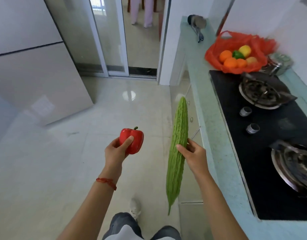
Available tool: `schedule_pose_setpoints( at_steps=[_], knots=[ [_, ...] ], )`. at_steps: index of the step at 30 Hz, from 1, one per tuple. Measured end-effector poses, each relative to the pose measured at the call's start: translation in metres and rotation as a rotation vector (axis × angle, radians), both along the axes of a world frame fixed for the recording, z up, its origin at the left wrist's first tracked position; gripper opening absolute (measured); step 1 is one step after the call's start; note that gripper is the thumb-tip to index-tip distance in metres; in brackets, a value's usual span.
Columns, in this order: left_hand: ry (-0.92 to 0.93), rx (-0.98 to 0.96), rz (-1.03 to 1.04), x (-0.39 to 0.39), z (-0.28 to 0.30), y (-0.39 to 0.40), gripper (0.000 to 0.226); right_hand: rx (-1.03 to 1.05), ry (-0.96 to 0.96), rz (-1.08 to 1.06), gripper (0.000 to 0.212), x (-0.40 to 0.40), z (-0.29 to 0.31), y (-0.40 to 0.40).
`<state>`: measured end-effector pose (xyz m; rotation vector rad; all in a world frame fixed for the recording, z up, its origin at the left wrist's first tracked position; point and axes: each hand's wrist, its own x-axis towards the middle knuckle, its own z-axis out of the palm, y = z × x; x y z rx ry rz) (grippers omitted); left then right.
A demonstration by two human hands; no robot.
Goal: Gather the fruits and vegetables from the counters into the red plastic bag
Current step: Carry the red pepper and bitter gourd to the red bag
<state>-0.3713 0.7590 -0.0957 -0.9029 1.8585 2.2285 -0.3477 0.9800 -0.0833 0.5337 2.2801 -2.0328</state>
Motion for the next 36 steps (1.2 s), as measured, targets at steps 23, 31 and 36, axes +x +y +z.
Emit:
schedule_pose_setpoints(
  at_steps=[23, 31, 36],
  knots=[
    [-0.006, -0.009, 0.038, -0.254, -0.023, -0.048, 0.053, 0.021, -0.005, -0.044, 0.018, -0.258, -0.018, -0.027],
    [-0.002, -0.010, 0.064, -0.379, -0.008, -0.024, 0.051, -0.002, -0.020, -0.008, 0.021, -0.388, -0.010, -0.011],
    [-0.010, -0.009, 0.067, -0.446, -0.004, -0.018, 0.046, -0.036, -0.050, -0.027, 0.018, -0.453, -0.010, -0.008]
  ],
)
